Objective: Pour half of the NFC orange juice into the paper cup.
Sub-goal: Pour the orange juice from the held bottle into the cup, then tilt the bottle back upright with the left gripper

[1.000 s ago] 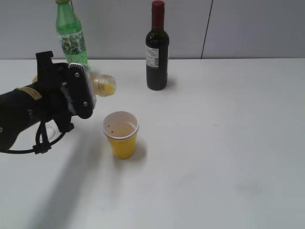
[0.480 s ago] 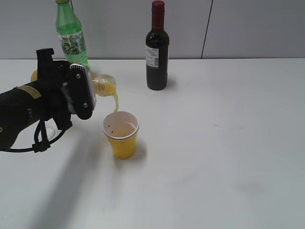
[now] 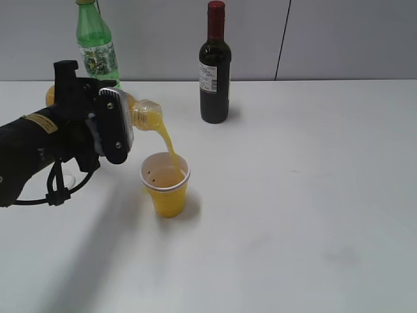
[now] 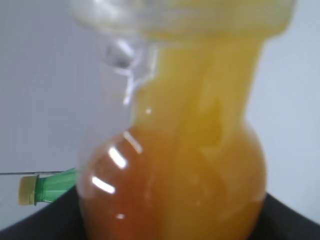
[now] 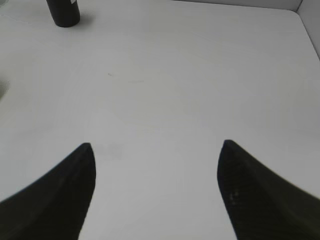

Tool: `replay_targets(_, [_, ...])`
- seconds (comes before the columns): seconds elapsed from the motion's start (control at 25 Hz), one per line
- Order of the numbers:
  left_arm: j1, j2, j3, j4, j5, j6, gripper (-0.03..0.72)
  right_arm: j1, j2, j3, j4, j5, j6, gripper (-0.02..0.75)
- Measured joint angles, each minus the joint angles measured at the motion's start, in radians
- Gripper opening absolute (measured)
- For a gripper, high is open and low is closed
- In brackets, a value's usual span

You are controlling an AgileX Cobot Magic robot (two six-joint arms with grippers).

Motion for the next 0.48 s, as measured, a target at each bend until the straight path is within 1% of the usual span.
replay_targets(0.48, [0.0, 0.0, 0.0, 0.006, -0.032, 0.003, 0.471, 0.0, 0.0, 0.0, 0.0, 0.0, 0.001, 0.572])
